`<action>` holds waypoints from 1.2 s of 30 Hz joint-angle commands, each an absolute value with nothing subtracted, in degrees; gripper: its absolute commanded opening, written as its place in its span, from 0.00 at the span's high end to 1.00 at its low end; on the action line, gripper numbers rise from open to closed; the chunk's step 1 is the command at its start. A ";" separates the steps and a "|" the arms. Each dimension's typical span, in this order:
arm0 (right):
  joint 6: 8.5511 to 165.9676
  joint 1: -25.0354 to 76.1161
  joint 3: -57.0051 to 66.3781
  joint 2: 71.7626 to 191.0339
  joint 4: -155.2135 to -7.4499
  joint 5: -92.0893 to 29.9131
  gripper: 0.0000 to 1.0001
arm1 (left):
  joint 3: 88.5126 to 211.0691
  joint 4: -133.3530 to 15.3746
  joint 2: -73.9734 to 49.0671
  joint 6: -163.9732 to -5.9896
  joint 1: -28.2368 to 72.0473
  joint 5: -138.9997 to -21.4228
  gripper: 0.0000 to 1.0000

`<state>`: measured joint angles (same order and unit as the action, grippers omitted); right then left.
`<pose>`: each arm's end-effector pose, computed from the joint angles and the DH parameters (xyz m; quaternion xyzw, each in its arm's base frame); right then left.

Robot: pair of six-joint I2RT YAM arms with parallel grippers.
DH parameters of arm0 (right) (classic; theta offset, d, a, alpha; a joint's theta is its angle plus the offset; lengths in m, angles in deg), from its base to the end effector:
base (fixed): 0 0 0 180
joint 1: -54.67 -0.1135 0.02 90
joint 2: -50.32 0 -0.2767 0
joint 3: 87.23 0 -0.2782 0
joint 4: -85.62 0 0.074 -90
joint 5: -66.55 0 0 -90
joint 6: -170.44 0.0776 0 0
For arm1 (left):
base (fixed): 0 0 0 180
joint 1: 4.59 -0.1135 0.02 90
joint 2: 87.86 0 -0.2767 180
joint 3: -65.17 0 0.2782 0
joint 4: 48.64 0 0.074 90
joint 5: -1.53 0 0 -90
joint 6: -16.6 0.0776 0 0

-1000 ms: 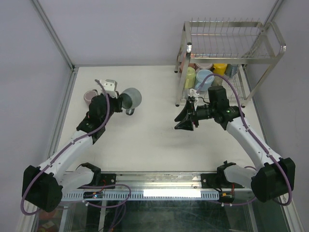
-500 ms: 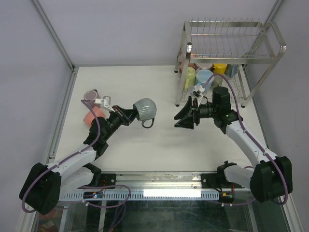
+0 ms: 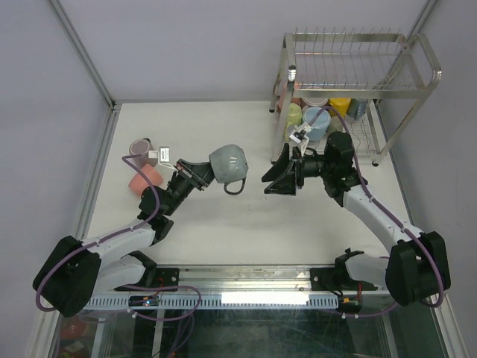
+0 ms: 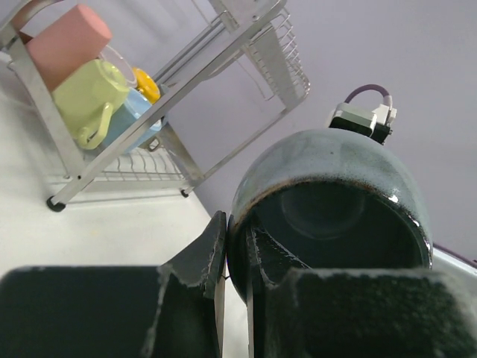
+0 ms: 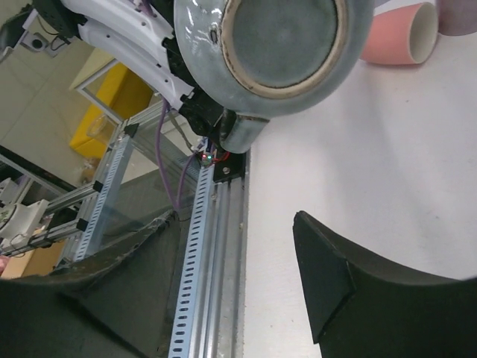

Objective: Load the cups into the dish rack
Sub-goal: Pick up the cup at the center of the board.

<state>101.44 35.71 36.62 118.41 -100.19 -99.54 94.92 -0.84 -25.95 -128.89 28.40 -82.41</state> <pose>0.2413 0.1626 0.3028 -0.4014 0.5931 0.6107 0.3380 0.2227 -0.1543 0.2503 -0.0764 0.6001 -0.5780 0.5477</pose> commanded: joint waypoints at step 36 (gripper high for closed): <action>133.96 25.77 30.02 124.02 -124.44 -79.62 1.00 | 110.27 21.55 -16.30 -118.85 38.01 -94.44 1.00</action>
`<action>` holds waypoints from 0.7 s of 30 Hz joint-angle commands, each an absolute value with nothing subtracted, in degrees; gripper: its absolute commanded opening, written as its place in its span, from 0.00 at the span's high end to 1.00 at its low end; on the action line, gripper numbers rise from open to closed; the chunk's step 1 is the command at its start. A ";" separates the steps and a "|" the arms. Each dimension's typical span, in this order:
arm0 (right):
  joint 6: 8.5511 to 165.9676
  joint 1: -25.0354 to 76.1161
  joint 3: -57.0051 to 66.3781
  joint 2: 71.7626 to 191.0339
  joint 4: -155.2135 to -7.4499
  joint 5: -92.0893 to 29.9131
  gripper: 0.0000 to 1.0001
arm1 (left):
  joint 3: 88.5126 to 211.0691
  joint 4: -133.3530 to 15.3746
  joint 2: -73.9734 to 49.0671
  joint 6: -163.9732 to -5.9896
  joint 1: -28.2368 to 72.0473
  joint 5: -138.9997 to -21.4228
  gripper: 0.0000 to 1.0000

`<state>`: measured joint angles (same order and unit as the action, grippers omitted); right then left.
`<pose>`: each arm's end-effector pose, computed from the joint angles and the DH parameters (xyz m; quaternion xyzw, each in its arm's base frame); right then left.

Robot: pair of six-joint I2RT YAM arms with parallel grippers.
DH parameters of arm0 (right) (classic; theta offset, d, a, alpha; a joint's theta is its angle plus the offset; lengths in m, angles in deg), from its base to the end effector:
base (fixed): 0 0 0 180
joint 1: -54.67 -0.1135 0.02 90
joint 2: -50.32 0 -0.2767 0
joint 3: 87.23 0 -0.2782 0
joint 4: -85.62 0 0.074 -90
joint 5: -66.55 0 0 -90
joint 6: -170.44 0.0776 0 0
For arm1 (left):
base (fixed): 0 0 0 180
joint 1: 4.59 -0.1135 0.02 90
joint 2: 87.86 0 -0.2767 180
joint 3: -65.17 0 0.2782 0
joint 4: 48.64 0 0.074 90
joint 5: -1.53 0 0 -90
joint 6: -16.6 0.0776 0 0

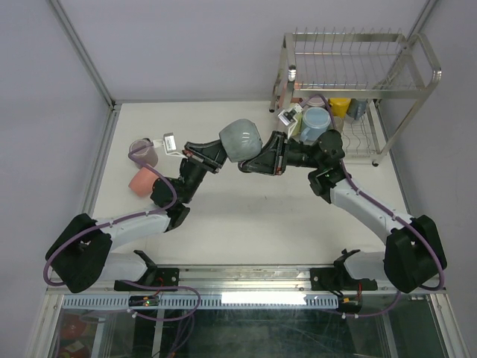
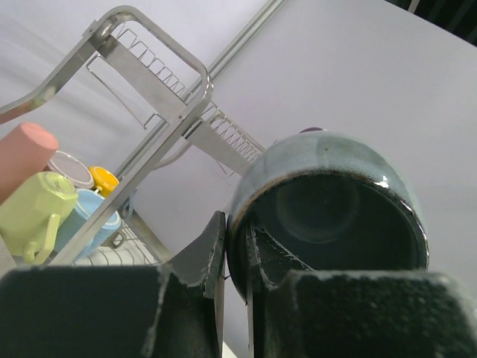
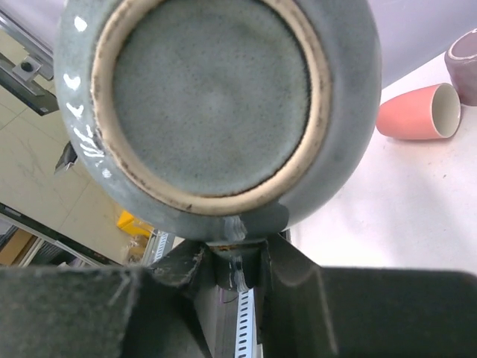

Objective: Load the cups into the dish rack
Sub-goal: Pick up the cup at the center of the board.

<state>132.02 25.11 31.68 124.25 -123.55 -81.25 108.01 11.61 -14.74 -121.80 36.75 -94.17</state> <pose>0.2506 0.2176 0.3500 -0.2794 0.5891 0.6758 0.3438 0.2385 -0.1996 0.3135 -0.0737 0.4960 -0.5925 0.6305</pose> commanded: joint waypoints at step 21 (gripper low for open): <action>119.34 33.08 32.24 119.72 -116.49 -88.17 1.00 | 93.92 13.55 -29.30 -113.36 37.89 -99.30 0.32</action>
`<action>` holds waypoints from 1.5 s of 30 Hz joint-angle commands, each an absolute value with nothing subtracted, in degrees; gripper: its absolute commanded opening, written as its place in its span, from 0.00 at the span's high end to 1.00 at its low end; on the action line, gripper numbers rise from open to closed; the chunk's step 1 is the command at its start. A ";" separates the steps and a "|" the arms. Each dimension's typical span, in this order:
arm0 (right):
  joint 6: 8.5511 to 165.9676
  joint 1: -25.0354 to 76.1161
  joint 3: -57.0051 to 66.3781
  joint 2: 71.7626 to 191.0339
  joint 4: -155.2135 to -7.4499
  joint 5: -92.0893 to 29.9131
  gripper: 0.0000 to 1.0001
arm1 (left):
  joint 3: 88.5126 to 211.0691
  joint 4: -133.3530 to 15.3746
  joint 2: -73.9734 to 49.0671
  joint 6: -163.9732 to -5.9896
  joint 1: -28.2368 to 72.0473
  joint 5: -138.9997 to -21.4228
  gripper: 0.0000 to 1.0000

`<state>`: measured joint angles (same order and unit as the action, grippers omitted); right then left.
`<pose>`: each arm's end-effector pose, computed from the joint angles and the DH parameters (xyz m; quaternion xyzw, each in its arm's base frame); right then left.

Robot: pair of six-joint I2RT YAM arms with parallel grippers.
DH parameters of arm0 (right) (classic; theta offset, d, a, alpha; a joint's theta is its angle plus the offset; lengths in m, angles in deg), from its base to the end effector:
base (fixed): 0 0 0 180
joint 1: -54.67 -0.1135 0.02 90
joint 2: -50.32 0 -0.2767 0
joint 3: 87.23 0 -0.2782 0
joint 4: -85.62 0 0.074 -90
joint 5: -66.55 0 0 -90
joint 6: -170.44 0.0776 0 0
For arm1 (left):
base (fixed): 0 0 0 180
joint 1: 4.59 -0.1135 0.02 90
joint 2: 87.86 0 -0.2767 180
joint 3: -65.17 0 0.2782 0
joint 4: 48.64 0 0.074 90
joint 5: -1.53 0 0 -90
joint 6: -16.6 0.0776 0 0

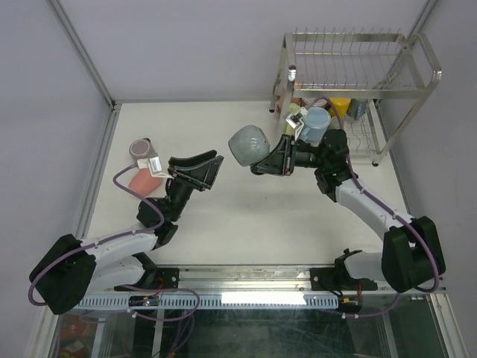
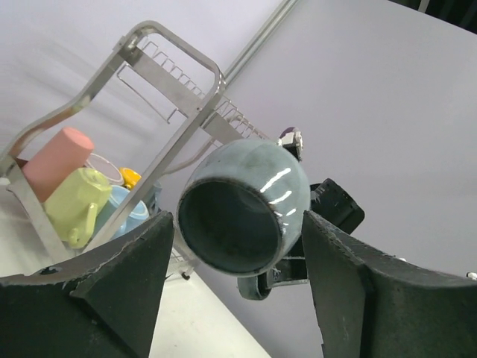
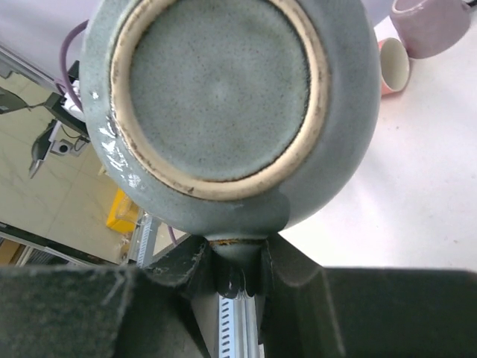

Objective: Load the cups into the dish rack
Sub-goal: Pick up the cup at the center of the board, then turn the cup upside down in the dish rack.

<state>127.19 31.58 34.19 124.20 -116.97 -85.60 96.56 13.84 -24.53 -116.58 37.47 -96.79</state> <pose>0.2683 0.1890 0.3199 -0.2632 0.6333 0.6477 0.3319 0.2019 -0.1670 0.2902 -0.0678 0.4940 -0.5600 0.6617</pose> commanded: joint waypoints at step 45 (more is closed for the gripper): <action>29.70 78.48 24.14 119.80 -50.66 -74.54 1.00 | 118.39 -72.29 -55.46 -73.64 37.78 -111.08 0.01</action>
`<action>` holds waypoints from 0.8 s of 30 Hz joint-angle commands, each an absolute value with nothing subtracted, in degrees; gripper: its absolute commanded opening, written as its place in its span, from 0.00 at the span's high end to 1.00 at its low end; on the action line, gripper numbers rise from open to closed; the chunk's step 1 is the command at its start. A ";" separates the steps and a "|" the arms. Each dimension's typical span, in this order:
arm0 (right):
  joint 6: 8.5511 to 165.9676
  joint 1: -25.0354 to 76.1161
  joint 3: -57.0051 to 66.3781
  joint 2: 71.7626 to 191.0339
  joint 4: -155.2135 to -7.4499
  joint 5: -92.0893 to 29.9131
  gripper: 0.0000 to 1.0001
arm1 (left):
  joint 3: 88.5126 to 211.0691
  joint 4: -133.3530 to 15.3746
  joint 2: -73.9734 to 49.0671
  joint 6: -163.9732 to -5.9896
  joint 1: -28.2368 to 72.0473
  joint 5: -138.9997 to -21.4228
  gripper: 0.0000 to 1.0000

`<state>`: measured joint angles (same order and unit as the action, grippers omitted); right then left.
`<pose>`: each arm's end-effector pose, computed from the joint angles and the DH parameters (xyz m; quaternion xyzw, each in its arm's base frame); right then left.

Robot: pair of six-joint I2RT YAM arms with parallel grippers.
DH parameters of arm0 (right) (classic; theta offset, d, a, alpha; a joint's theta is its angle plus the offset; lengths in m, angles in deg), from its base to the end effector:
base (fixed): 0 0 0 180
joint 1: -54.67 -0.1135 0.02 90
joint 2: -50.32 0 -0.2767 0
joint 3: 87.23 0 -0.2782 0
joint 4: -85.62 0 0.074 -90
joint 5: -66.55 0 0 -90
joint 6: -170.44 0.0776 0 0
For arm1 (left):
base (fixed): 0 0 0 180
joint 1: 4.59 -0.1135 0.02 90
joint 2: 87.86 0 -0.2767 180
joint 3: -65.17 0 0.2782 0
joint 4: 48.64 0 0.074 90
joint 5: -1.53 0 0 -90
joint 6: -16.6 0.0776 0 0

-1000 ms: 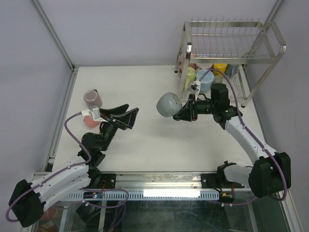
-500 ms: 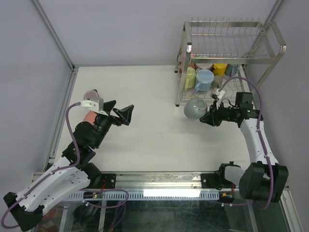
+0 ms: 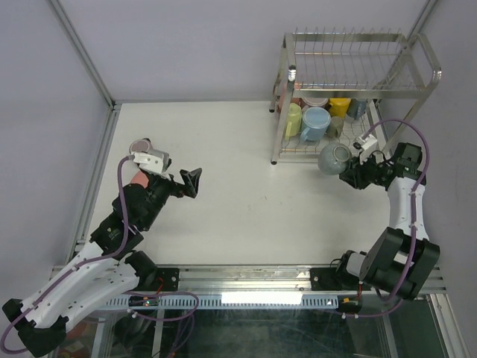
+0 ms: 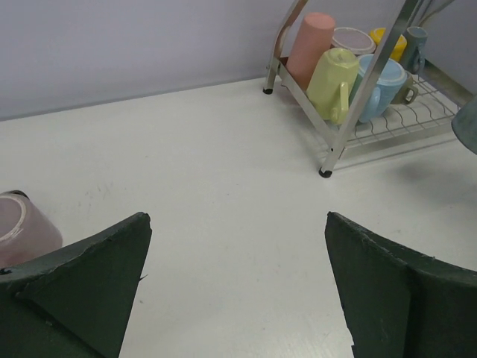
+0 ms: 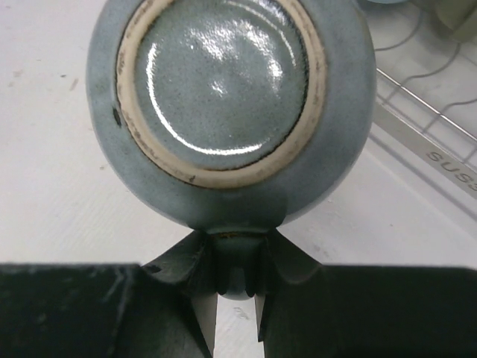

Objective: Load the cups into the dish rack
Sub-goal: Turn the cup upside down in the dish rack.

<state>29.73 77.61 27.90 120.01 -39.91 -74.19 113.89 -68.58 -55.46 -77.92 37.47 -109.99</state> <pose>0.2666 -0.0476 0.2438 -0.3192 0.8186 0.1873 0.4392 0.1670 -0.1124 0.3307 0.1095 0.7193 -0.1408 0.6714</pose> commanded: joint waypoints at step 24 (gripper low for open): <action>48.32 78.49 21.75 130.03 -80.67 -58.37 1.00 | 114.93 -74.71 -60.26 -72.52 37.86 -115.19 0.01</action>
